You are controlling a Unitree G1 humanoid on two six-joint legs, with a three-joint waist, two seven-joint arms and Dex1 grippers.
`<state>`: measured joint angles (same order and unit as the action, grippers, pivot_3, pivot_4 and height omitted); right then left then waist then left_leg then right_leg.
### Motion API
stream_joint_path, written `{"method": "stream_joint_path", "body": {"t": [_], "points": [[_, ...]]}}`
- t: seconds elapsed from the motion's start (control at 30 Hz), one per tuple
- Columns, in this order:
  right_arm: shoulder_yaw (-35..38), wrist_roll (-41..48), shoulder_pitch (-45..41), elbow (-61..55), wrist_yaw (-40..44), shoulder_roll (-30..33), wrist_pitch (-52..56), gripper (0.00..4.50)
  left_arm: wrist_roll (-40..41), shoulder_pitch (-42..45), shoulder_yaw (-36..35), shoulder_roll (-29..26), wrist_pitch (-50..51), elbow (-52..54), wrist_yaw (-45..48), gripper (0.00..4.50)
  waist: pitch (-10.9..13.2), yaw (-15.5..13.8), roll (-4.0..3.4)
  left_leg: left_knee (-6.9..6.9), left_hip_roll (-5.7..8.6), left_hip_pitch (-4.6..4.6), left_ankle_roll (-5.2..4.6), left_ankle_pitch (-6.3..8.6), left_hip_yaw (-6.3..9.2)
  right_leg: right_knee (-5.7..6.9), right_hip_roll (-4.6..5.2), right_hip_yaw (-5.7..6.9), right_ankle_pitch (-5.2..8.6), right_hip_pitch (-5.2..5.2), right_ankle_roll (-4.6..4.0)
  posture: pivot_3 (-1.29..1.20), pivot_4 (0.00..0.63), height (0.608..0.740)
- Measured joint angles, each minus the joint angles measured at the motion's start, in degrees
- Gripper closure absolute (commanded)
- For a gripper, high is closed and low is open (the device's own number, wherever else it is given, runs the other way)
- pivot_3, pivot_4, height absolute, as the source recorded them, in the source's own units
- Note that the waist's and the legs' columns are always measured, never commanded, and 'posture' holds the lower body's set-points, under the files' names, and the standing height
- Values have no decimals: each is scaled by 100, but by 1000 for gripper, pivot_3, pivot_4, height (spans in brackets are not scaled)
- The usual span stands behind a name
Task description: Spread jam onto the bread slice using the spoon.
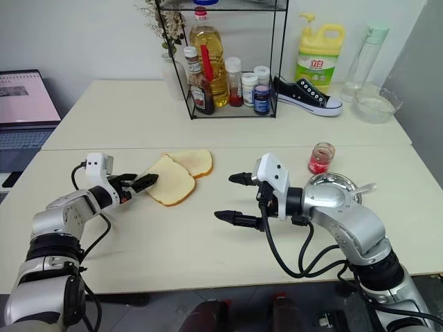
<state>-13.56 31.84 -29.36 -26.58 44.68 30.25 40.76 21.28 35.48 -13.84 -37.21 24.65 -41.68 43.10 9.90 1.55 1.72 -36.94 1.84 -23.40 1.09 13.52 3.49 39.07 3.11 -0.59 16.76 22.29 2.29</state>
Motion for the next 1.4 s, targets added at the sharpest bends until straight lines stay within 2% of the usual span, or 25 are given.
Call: {"method": "stream_joint_path", "body": {"t": [0.4, 0.53, 0.7, 0.8, 0.87, 1.03, 1.23, 1.4], "points": [[138, -28, 199, -252, -265, 91, 195, 0, 122, 5, -226, 245, 136, 11, 124, 4483, -1, -20, 2, -3, 8, -2, 0, 0, 12, 0, 5, -2, 0, -4, 0, 0, 150, 740], [209, -22, 305, -269, -304, 136, 239, 0, 233, -69, -232, 241, 389, 575, 158, 4483, -1, -22, 2, -5, 8, -6, 0, 0, 16, 0, 6, -2, 0, -3, 0, 0, 150, 740], [353, 18, 357, -313, -346, 251, 291, 0, 712, -115, -119, 86, 1327, 2077, 512, 4483, 0, -9, 2, -4, 6, -8, 0, 0, 17, 0, 5, -3, 0, -2, 0, 0, 150, 740], [832, 338, 545, -531, -356, 505, 554, 0, 1425, 100, 249, -480, 2434, 3528, 1159, 4483, 6, -13, 10, -9, 9, -32, 2, -1, 34, -7, 5, 12, 0, 4, 0, 0, 150, 740], [1110, 552, 625, -635, -366, 605, 719, 0, 1778, 342, 337, -662, 2833, 4122, 1416, 4483, 5, -9, 8, -8, 11, -28, 1, -1, 30, -7, 6, 8, 0, 1, 0, 0, 150, 740], [2139, 1509, 1031, -1006, -442, 1103, 1372, 0, 2412, 553, 837, -811, 3628, 4867, 1912, 4483, 6, -2, 3, -6, 8, -22, 0, -1, 30, -4, 1, 10, 1, -2, -1, 0, 150, 740], [2969, 2884, 1543, -1589, -628, 1701, 1952, 0, 2281, 471, 1358, -829, 3502, 5034, 2179, 4483, 7, 1, 3, -4, 2, -19, -1, 0, 28, -6, 0, 9, 1, -5, -1, 0, 150, 740], [2816, 2981, 1949, -1961, -875, 1838, 1932, 0, 1002, 106, 2386, -767, 1965, 4424, 2428, 4483, 6, -13, 3, -6, 3, -17, -1, 0, 23, -7, -1, 6, 1, -9, -1, 0, 150, 740]]}}
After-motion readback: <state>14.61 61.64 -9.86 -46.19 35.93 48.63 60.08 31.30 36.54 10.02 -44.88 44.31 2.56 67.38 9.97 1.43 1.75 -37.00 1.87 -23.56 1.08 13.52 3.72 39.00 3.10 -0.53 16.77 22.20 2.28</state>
